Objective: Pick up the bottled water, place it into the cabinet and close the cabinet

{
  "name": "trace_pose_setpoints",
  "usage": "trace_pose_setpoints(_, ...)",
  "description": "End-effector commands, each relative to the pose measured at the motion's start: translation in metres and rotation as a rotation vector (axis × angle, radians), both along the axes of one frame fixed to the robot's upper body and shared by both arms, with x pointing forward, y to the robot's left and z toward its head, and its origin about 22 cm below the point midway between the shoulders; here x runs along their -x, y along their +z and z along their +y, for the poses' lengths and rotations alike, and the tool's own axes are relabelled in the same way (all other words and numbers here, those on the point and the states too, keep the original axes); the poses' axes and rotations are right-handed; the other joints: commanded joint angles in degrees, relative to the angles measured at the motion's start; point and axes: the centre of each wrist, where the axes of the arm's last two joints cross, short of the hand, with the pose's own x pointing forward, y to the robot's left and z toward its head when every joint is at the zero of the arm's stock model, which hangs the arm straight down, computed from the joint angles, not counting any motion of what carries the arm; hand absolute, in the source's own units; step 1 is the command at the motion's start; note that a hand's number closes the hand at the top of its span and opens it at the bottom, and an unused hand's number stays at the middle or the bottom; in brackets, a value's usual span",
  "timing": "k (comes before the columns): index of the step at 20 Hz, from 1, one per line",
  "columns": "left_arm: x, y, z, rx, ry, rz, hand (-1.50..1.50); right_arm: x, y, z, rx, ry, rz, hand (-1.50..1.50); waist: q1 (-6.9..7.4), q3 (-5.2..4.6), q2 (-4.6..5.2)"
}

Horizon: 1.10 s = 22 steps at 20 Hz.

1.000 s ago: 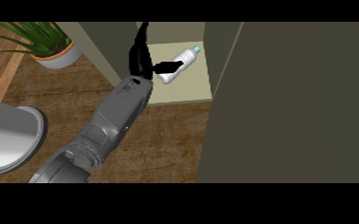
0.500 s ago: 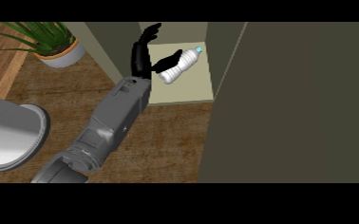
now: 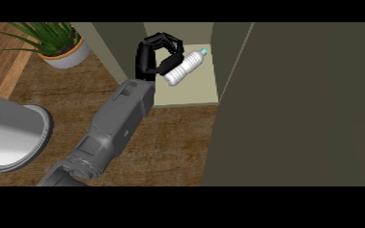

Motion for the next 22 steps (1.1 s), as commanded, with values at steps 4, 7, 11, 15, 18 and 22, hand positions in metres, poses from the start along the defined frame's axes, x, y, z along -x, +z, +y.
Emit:
trace_pose_setpoints(4,0.013,-0.005,-0.003,0.171,-0.172,0.012,1.5,0.006,0.012,0.001,0.0,-0.023,-0.054,-1.5,1.51,0.08,-0.69)
trace_pose_setpoints(7,0.023,-0.005,-0.007,0.218,-0.288,0.044,1.5,0.007,0.019,-0.011,0.019,-0.045,-0.052,-1.5,2.8,0.14,-1.09)
trace_pose_setpoints(11,0.051,-0.022,0.003,0.279,-0.311,0.037,1.5,0.016,0.019,-0.016,0.022,-0.043,-0.046,-1.5,4.05,0.2,-1.37)
trace_pose_setpoints(15,0.07,-0.008,0.011,0.333,-0.283,0.031,1.5,0.016,0.018,-0.02,0.058,-0.061,-0.038,-1.5,5.11,0.22,-1.8)
trace_pose_setpoints(18,0.105,-0.017,0.016,0.338,-0.289,0.036,1.5,0.012,0.021,-0.021,0.067,-0.056,-0.043,-1.5,5.5,0.2,-1.67)
trace_pose_setpoints(22,0.149,-0.013,0.043,0.355,-0.31,0.042,1.5,0.012,0.021,-0.02,0.085,-0.021,-0.043,1.5,5.47,0.19,-1.52)
